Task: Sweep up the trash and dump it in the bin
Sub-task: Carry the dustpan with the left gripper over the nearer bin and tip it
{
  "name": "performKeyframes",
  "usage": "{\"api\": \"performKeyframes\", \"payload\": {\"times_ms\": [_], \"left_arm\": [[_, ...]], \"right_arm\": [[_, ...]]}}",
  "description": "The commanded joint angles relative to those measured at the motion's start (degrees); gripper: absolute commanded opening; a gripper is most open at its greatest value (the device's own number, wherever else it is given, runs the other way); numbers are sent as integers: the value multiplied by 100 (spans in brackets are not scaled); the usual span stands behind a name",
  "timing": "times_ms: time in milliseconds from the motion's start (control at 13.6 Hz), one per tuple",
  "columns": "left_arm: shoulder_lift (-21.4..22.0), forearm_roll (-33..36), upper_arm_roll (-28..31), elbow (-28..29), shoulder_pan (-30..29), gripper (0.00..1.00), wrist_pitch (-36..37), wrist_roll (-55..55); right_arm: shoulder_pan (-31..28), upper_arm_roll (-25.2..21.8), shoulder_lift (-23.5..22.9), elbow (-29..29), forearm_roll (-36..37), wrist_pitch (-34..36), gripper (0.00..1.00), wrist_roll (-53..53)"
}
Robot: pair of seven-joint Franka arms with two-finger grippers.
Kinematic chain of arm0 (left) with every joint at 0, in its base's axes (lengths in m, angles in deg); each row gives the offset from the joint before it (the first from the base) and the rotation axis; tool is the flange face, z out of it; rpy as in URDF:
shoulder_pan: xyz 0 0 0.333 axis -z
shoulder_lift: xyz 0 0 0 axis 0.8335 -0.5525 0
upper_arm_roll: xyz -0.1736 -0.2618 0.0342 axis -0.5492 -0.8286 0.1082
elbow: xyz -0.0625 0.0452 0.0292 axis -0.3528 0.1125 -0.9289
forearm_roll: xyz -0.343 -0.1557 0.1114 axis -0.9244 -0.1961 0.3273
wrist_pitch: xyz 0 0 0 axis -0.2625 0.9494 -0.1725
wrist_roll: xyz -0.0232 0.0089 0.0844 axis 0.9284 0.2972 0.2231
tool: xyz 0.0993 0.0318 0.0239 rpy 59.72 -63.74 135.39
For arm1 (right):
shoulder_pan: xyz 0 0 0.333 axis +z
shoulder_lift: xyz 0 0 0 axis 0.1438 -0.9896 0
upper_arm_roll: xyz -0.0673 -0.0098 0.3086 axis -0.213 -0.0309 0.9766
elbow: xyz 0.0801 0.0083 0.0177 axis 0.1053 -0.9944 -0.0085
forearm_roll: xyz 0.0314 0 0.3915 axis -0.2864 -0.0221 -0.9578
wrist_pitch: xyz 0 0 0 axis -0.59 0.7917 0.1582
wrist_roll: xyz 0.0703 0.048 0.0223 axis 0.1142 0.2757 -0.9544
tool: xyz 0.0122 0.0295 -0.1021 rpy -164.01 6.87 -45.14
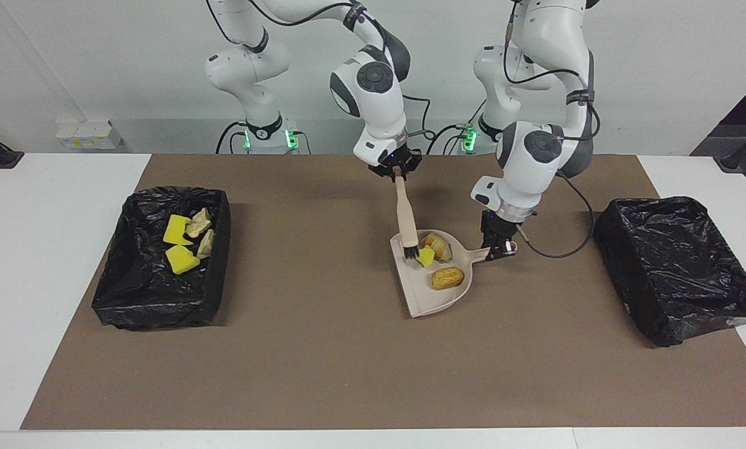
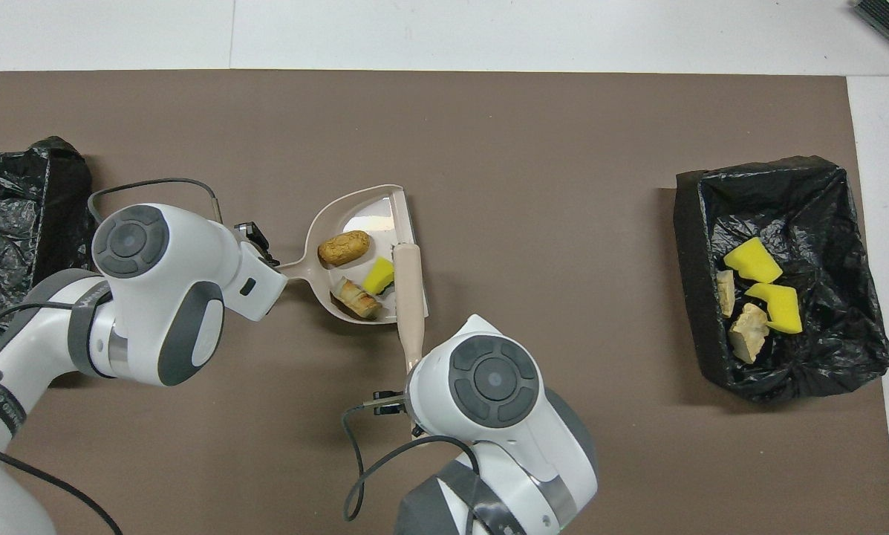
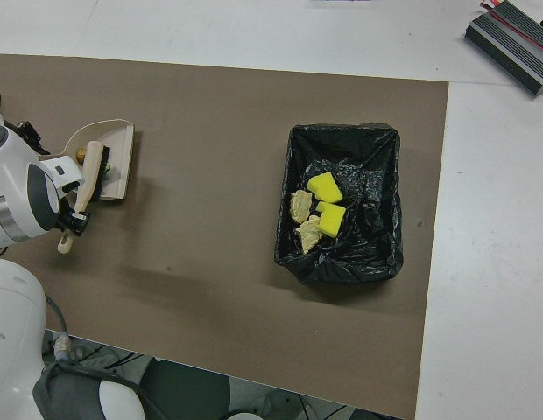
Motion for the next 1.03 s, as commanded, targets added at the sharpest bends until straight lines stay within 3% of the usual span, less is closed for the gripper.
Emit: {"api": "performKeyframes", "payload": {"times_ms": [0, 369, 664, 959], "left_arm": [[-6, -458, -26, 23, -225, 0, -101, 533], [3, -512, -26, -231, -480, 0, 205, 805], [-23, -521, -17, -995, -972, 0, 1311, 1254], [-32, -451, 0, -1690, -1595, 0, 2165, 1763]], "right_arm": [[-291, 18, 426, -92, -141, 414, 0, -282], [-415, 18, 681, -231, -53, 987, 0, -255], [-293, 62, 1024, -645, -44, 970, 0, -203], [628, 62, 867, -786, 140, 629, 0, 893]]}}
